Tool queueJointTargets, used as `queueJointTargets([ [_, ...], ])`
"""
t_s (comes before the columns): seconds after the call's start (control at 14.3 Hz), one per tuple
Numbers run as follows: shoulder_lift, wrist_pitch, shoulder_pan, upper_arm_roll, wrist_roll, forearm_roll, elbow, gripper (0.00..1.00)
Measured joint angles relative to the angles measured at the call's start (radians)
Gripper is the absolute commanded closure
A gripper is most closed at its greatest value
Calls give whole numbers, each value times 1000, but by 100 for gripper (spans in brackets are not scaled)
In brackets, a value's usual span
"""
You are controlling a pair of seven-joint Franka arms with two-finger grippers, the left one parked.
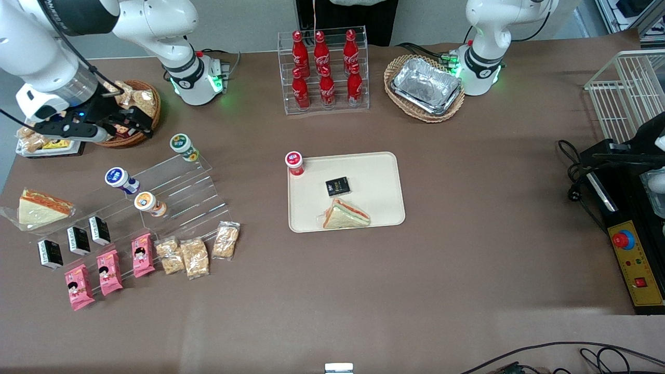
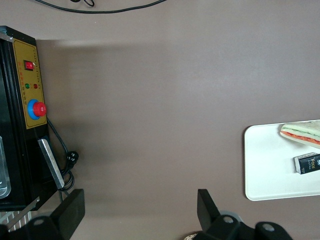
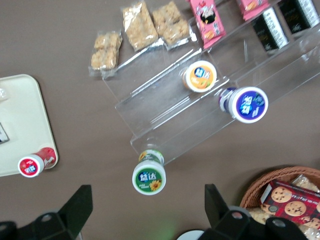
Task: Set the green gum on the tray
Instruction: 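Move the right gripper over the green-labelled gum jar on the rack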
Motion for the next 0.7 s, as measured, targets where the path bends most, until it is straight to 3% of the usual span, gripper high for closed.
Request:
queueJointTargets([
  [0.7, -31, 134, 22, 0, 1, 12, -198, 0],
])
